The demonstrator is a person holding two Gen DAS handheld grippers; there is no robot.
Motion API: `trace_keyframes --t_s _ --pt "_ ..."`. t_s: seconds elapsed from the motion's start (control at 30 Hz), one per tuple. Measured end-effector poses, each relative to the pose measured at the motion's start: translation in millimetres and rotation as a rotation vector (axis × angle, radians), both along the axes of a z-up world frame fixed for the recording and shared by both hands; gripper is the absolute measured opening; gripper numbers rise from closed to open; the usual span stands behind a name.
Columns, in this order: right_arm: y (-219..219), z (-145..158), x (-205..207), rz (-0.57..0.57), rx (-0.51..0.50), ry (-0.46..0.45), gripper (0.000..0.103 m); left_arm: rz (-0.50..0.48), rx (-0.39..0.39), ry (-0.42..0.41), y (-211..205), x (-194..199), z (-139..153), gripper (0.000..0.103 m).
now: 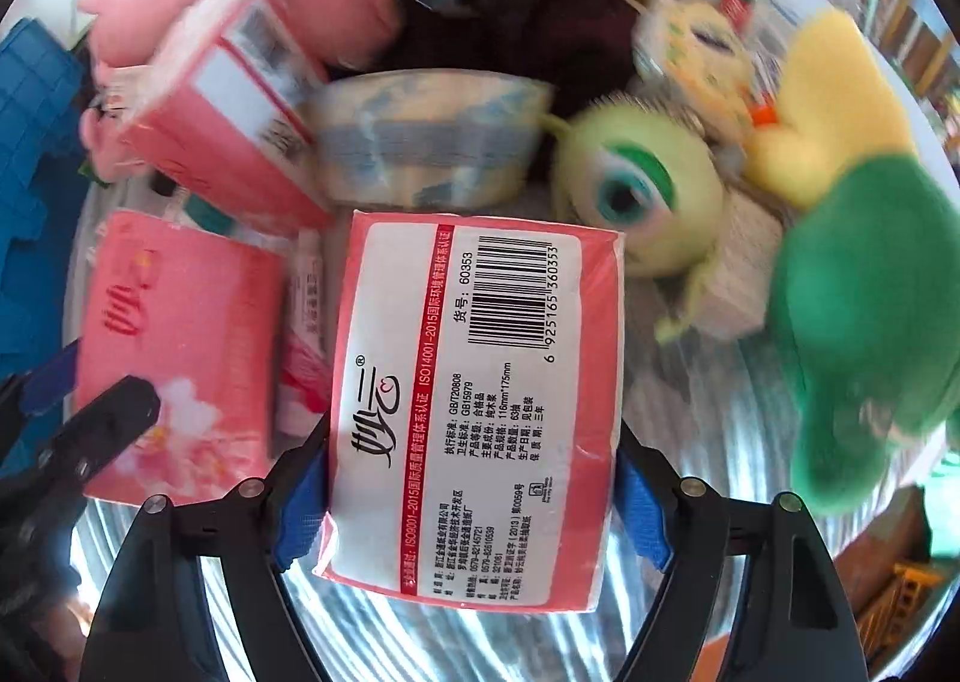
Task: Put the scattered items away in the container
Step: 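Lift the pink pack with the left tool while the right tool lifts the white-red pack toward the crate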
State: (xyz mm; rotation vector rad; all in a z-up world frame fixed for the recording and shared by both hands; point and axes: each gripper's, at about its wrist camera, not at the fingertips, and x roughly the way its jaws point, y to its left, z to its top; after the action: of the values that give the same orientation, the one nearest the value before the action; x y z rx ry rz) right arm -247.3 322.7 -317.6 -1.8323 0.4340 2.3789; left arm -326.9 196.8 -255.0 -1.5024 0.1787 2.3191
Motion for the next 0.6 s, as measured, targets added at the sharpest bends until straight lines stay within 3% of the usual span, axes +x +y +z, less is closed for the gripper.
trace_keyframes --t_s 0.07,0.17,0.2,0.27,0.3,0.37,0.5,0.6 --pt "4 1 3 -0.003 -0.001 0.0 0.082 0.005 -0.023 -0.013 6 -1 -6 0.079" --pt "9 1 6 -0.008 0.007 -0.002 0.083 0.02 0.065 -0.091 7 -8 -14 0.079" --pt "10 0 7 -0.014 0.012 -0.004 0.083 0.032 0.063 -0.1 7 -10 -16 0.079" --pt "12 -2 9 -0.02 0.016 -0.009 0.086 0.05 -0.02 -0.055 4 -10 -19 0.08" --pt "12 -3 10 -0.018 0.021 -0.013 0.088 0.05 -0.039 -0.03 1 -10 -17 0.085" --pt "11 -2 12 -0.013 0.031 -0.01 0.088 0.058 -0.075 -0.021 -4 -10 -13 0.085" --pt "8 2 15 0.001 0.053 0.005 0.088 0.048 -0.029 0.016 0 -3 12 0.086" --pt "10 5 17 0.003 0.046 0.015 0.089 0.023 -0.024 0.006 23 -3 12 0.099"
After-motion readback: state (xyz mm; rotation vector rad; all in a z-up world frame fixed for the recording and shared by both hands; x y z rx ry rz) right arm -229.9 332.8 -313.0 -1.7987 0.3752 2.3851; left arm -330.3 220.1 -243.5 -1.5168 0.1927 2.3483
